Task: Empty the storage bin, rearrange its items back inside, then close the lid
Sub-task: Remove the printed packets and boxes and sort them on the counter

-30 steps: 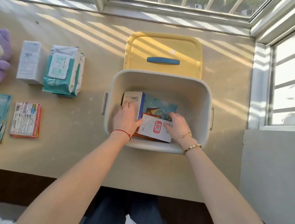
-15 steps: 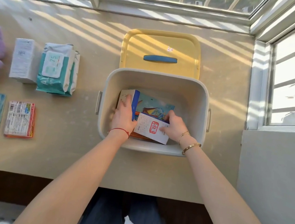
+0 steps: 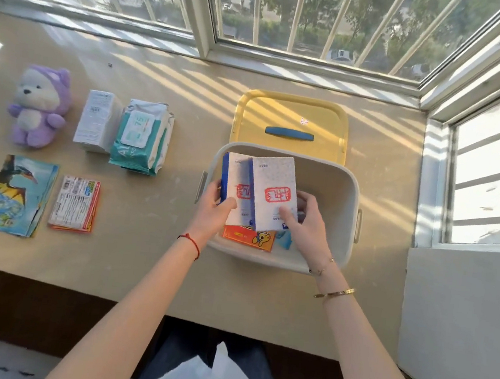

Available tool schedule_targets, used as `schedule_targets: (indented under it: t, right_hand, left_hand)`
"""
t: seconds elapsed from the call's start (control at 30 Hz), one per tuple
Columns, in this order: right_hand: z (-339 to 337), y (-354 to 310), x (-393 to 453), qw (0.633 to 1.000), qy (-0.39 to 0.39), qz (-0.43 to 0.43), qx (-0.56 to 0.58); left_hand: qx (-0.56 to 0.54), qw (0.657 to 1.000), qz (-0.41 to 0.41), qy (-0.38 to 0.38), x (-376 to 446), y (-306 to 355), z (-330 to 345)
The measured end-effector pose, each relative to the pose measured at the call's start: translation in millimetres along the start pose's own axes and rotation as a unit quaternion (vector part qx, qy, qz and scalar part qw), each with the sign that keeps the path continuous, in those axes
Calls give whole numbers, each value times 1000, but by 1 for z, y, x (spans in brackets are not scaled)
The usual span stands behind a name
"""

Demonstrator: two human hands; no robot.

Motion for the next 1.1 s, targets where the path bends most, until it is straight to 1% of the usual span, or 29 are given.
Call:
schedule_targets:
  t: [0.07,0.17,0.3,0.4,0.6,0.7,0.83,0.97,1.1]
  right_hand:
    - [17,-16,-6,1000,-5,-17,-14]
    - [47,-39,-14,998,-17,-41,-47]
    - [98,-62,-25,995,-49,-59,-57]
    - [140,-72,-28,994,-69,-58,-64]
    - [228,-83,-27,996,-66,-46,-38]
    - [275,-79,-22,998,-60,-20,-21]
    - [330,-63,-11,999,-37,18,-11]
    - [370,-38,4,998,-15,60,-24]
    - [394,-15,17,995,-4,93,-46]
  left_hand:
    - [-65,998,-9,-4,-11,3,-9]
    - [-120,992,-32,-7,-27,2,-29]
    - [-132,991,-28,-12,-41,2,-65]
    - [-118,993,-13,-14,-50,3,-102]
    - [-102,995,-11,-4,-44,-13,-194]
    - [-65,998,-6,3,-32,-25,-239]
    - [35,999,-8,7,-7,-47,-293]
    - [134,990,-30,-19,25,-85,-324]
    - [173,983,-54,-35,46,-118,-339]
Point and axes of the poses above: each hand's wrist, its own x-axis towards the middle knuckle, its own z-axis out of the palm, y = z × x, the point moved 10 cm from there along x, towards the middle knuckle, and after that the axes turned 4 degrees about -y, right-handed, at the moved point
